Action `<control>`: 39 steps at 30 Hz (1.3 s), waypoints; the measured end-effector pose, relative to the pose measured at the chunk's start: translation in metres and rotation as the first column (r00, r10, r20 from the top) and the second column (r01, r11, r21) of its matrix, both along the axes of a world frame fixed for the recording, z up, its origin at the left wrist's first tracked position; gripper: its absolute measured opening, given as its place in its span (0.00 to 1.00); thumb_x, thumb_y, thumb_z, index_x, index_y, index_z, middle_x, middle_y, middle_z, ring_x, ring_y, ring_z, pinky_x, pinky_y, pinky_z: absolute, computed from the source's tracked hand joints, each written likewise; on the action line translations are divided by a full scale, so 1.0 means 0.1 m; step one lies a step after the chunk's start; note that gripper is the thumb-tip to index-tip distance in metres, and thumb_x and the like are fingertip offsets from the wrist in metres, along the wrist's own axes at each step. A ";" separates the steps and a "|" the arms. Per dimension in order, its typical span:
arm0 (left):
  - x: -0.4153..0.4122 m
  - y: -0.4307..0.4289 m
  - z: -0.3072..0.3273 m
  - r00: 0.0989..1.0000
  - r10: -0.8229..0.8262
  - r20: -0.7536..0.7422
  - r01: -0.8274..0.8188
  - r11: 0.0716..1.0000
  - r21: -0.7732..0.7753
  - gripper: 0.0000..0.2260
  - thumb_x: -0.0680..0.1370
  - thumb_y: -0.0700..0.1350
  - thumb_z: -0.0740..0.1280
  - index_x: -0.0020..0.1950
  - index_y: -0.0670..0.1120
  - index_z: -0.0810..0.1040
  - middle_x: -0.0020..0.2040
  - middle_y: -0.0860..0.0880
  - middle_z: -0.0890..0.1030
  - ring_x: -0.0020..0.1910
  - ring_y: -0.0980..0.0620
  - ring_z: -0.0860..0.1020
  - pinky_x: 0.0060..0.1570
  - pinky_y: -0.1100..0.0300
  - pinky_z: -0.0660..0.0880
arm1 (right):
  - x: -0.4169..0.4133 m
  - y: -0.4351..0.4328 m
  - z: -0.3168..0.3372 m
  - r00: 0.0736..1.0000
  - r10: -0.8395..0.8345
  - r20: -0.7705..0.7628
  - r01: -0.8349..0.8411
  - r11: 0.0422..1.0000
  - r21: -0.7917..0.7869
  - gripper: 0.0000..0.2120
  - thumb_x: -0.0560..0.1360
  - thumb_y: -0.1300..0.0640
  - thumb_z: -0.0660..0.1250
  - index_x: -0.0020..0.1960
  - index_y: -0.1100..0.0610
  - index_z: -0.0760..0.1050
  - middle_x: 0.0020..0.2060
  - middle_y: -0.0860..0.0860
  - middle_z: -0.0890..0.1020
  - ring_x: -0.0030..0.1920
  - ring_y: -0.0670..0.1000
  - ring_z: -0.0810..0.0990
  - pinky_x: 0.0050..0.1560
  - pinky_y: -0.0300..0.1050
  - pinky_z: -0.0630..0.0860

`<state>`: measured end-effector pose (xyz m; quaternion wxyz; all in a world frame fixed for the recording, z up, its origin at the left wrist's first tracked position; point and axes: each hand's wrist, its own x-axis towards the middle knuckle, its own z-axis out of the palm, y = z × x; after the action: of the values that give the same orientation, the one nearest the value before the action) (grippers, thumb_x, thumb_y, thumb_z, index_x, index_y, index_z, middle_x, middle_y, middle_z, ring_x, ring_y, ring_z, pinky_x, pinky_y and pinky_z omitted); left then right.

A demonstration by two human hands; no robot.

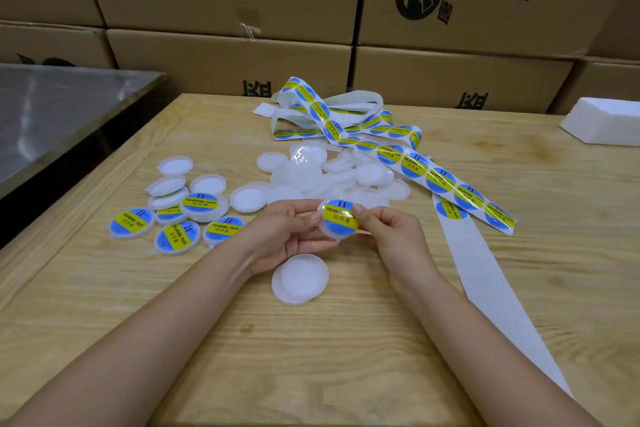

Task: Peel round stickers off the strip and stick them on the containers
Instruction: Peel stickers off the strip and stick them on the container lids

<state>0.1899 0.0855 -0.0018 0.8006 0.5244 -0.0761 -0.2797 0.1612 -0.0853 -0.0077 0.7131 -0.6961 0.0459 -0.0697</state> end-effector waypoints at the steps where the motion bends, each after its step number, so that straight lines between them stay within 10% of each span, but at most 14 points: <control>1: 0.00 0.00 0.00 1.000 -0.008 0.003 0.008 1.000 0.009 0.12 0.76 0.36 0.60 0.58 0.39 0.76 0.51 0.40 0.83 0.49 0.44 0.83 0.46 0.55 0.81 | 0.00 0.00 0.00 1.000 -0.002 0.008 0.002 1.000 -0.017 0.14 0.73 0.56 0.70 0.38 0.68 0.78 0.41 0.68 0.81 0.40 0.53 0.76 0.51 0.58 0.75; 6: 0.00 -0.01 -0.01 1.000 -0.016 0.010 0.016 1.000 0.015 0.12 0.74 0.36 0.62 0.57 0.40 0.76 0.49 0.41 0.83 0.47 0.44 0.83 0.44 0.55 0.81 | 0.01 -0.03 0.00 0.998 -0.005 0.068 0.014 0.992 -0.126 0.13 0.73 0.56 0.70 0.33 0.63 0.77 0.26 0.47 0.75 0.29 0.42 0.70 0.33 0.33 0.67; 30: -0.03 -0.01 -0.02 0.993 -0.038 0.112 0.025 0.993 0.114 0.12 0.78 0.35 0.60 0.60 0.40 0.76 0.50 0.40 0.83 0.49 0.44 0.82 0.46 0.56 0.80 | -0.02 -0.04 0.02 0.992 -0.064 0.108 0.108 0.879 -0.464 0.11 0.73 0.51 0.70 0.34 0.55 0.78 0.29 0.45 0.80 0.30 0.40 0.74 0.33 0.32 0.69; 34: -0.04 -0.03 0.00 0.991 -0.003 0.132 -0.014 0.992 0.125 0.11 0.78 0.34 0.60 0.59 0.38 0.76 0.49 0.40 0.83 0.47 0.44 0.83 0.44 0.56 0.81 | -0.05 -0.02 0.04 0.982 -0.079 0.169 0.162 0.807 -0.567 0.09 0.73 0.51 0.70 0.37 0.54 0.79 0.32 0.43 0.81 0.35 0.40 0.77 0.37 0.29 0.69; 39: -0.06 -0.08 -0.01 0.988 0.057 0.140 -0.075 0.988 0.132 0.10 0.78 0.33 0.61 0.58 0.37 0.76 0.48 0.41 0.83 0.45 0.44 0.83 0.42 0.57 0.81 | -0.12 0.03 0.03 0.916 -0.055 0.398 0.359 0.554 -0.751 0.09 0.73 0.52 0.70 0.39 0.57 0.80 0.35 0.51 0.83 0.40 0.54 0.80 0.49 0.51 0.71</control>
<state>0.1839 0.0776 -0.0028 0.7646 0.5982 -0.0937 -0.2210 0.1494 -0.0822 -0.0046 0.2985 -0.9112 -0.0277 -0.2825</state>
